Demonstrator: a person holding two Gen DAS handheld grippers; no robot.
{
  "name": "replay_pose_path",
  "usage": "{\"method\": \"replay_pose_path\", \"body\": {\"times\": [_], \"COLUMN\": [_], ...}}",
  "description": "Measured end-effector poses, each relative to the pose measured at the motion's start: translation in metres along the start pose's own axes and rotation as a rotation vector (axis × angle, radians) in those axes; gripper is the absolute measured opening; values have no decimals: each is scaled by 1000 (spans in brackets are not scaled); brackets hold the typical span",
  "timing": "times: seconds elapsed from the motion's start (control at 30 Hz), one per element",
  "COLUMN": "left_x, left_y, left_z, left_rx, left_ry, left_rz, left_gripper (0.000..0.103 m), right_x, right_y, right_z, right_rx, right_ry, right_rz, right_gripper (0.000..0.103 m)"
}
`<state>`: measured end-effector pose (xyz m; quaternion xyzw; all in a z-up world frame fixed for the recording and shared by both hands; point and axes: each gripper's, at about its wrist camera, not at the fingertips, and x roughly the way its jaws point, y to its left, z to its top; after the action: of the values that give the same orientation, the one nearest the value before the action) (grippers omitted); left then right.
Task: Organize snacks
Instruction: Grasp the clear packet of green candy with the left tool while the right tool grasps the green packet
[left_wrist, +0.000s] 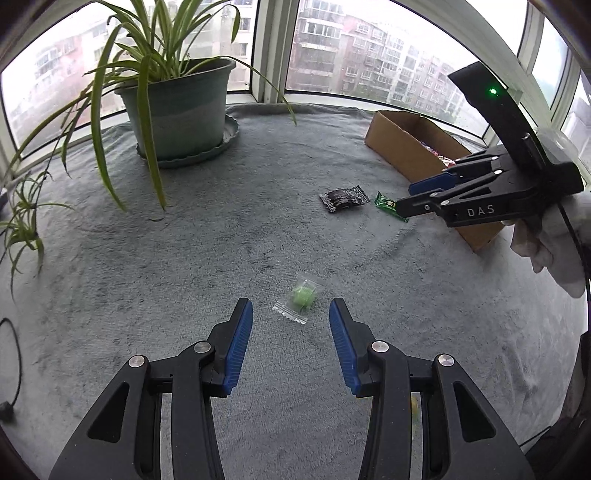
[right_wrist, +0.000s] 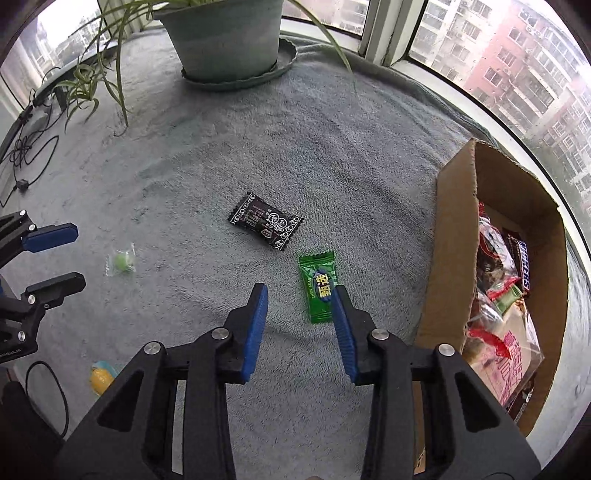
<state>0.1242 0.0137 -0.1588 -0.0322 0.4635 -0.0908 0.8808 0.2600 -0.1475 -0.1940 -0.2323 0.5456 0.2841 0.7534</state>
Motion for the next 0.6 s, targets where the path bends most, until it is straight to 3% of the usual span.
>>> {"method": "replay_pose_path", "body": {"times": [0.33,0.6], "left_x": [23,35], "left_y": [-2,-5], "left_z": [6,9], "left_rx": [74,115], "left_ry": [42,62], "left_rz": [-22,-22], "left_gripper": [42,42], "right_x": [20,34], "right_y": [-2,-17], "right_z": [12,14], "right_rx": [-43,-15], "right_ry": [70,97], "right_rz": [-11,37], "right_gripper": [36,36]}}
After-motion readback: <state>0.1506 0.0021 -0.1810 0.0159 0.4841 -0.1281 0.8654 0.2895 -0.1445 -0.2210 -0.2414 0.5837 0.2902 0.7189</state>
